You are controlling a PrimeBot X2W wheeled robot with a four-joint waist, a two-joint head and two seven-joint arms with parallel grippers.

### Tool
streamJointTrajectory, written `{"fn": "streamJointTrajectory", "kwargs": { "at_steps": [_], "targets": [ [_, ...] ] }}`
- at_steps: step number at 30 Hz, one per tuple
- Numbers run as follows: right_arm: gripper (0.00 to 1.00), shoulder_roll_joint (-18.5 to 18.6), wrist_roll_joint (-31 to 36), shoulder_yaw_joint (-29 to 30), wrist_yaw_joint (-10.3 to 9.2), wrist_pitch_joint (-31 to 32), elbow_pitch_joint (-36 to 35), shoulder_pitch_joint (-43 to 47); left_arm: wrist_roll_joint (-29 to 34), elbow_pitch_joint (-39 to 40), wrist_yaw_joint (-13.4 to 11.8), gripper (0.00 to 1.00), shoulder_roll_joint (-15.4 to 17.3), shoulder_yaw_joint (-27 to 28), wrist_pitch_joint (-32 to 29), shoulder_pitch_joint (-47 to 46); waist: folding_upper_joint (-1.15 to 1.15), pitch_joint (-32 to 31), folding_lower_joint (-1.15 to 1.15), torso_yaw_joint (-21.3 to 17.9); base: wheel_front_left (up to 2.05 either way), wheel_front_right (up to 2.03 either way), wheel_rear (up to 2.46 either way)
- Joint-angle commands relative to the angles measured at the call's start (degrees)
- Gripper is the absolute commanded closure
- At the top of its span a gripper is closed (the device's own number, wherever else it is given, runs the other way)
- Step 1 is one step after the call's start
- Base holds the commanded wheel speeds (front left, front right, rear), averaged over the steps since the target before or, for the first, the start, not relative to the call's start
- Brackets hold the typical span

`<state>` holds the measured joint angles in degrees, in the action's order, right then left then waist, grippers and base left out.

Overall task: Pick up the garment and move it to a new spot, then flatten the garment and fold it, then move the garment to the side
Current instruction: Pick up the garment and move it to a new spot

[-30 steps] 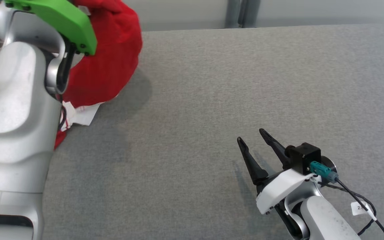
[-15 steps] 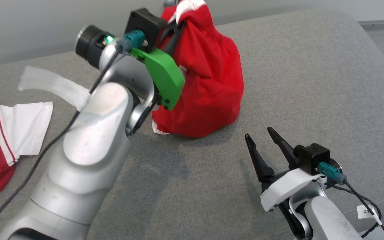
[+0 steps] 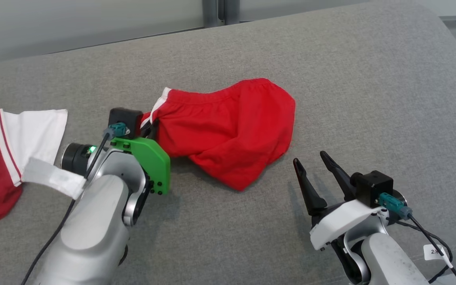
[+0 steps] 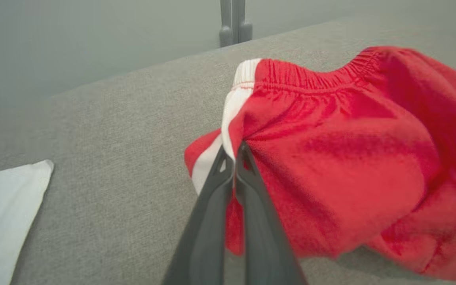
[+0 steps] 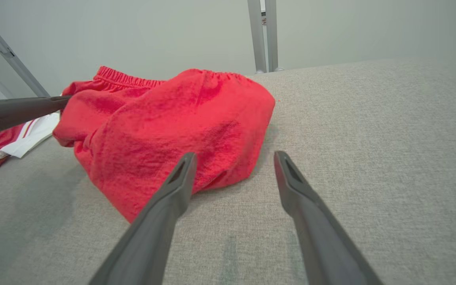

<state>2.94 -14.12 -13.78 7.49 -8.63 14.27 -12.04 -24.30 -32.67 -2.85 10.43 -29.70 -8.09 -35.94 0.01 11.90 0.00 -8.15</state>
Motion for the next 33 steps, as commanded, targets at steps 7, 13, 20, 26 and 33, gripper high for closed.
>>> {"fn": "streamJointTrajectory", "kwargs": {
  "at_steps": [7,13,20,26,33],
  "targets": [
    [0.0,0.0,0.3,0.3,0.0,0.4,-0.1,1.1,-1.2,1.7,-3.9,1.0,2.9,2.3,0.7,6.3,-0.01,-2.2,0.0,2.9,0.0,0.0,0.0],
    [0.0,0.0,0.5,0.2,0.0,0.8,-0.3,1.3,-3.3,4.0,-6.9,0.0,4.4,4.1,-0.3,13.0,-0.01,-2.9,0.0,3.8,0.0,0.0,0.0],
    [0.0,0.0,0.1,0.3,0.0,0.9,-0.6,1.9,-3.9,10.2,-10.5,0.0,7.4,5.3,-5.1,16.9,-0.01,-3.4,0.0,3.9,0.0,0.0,0.0],
    [0.0,0.0,0.8,1.6,0.0,0.6,-1.2,2.9,-3.3,19.9,-10.5,0.0,10.0,4.9,-10.0,13.9,-0.01,-3.3,0.0,3.2,0.0,0.0,0.0],
    [0.0,0.0,1.7,1.4,0.0,0.0,-1.9,2.4,-2.9,21.8,-8.7,0.0,9.1,2.6,-16.2,5.7,-0.01,-1.5,0.0,-2.0,0.0,0.0,0.0]
  ]
}}
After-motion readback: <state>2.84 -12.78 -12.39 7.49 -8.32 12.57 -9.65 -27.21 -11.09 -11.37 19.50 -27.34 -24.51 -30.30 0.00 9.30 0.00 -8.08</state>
